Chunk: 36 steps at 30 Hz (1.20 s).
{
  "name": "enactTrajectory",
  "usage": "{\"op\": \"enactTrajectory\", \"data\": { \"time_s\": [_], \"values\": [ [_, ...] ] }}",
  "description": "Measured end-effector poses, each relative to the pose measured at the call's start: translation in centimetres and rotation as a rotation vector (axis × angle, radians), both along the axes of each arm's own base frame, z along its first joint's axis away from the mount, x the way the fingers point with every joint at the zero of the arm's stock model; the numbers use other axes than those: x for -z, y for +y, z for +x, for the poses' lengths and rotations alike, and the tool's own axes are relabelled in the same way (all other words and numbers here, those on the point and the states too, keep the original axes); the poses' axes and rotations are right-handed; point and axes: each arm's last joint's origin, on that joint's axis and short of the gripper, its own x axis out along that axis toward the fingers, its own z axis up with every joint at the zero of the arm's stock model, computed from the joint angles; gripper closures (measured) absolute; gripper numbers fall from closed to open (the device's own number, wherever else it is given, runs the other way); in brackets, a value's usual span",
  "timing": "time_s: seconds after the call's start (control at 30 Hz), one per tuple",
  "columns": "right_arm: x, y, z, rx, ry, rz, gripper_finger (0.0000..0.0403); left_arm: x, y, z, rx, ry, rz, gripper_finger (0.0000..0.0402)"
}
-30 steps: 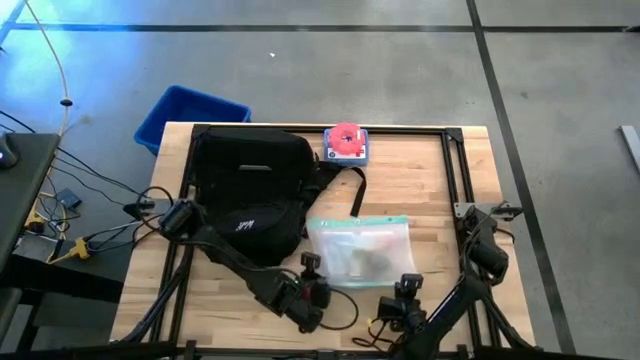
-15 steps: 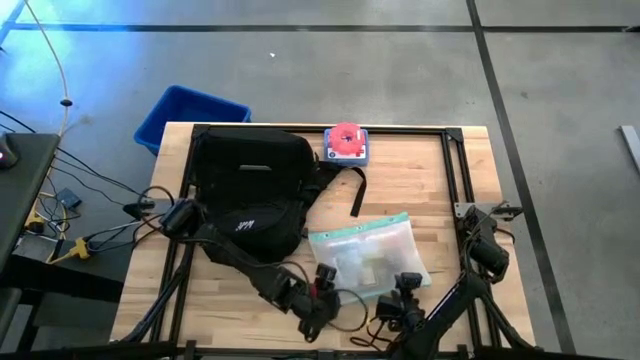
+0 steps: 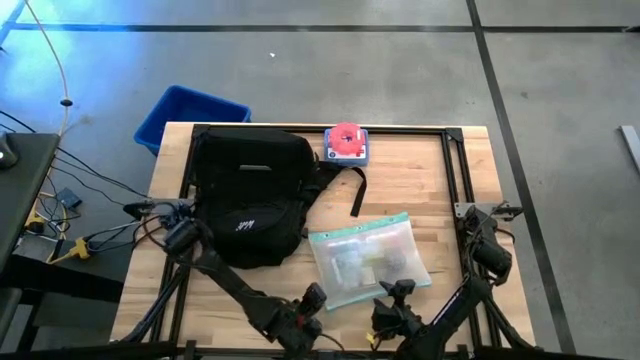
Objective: Unpack backpack
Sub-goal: Open the zip bag
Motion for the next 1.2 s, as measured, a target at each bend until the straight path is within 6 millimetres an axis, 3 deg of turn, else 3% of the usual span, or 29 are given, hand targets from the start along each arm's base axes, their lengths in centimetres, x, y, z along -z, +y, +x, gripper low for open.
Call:
{"op": "enactTrajectory", "data": {
  "time_s": [0.3, 0.43, 0.5, 0.57, 0.7, 0.9, 1.03, 1.2],
  "values": [
    [0.1, 0.1, 0.2, 0.011, -0.025, 0.024, 0.0154, 1.2, 1.7, 2.6, -0.110, -0.119, -0.007, 0.0237],
    [0.3, 0.6, 0.7, 0.001, -0.105, 0.072, 0.0154, 1.2, 2.0, 3.1, -0.130, -0.138, -0.055, 0.0311],
    [0.3, 1.3, 1.2, -0.069, -0.166, 0.074, 0.0154, 1.1, 2.0, 3.2, -0.124, -0.153, -0.044, 0.0365],
    [0.3, 2.3, 1.6, -0.159, -0.225, 0.069, 0.0154, 0.3, 1.6, 3.5, -0.126, -0.188, -0.031, 0.0391],
    [0.1, 3.6, 2.4, -0.236, -0.309, 0.083, 0.0154, -2.0, 1.2, 4.1, -0.186, -0.289, -0.011, 0.0396],
    [-0.1, 3.4, 3.5, -0.174, -0.446, 0.128, 0.0160, -5.0, 0.7, 4.8, -0.244, -0.406, 0.007, 0.0401],
    [-0.2, 3.1, 3.6, -0.090, -0.536, 0.185, 0.0181, -5.7, 0.5, 4.9, -0.256, -0.437, 0.006, 0.0401],
    [-0.6, 2.9, 3.5, -0.009, -0.505, 0.262, 0.0212, -5.6, 0.5, 4.6, -0.269, -0.427, 0.043, 0.0401]
  ]
}}
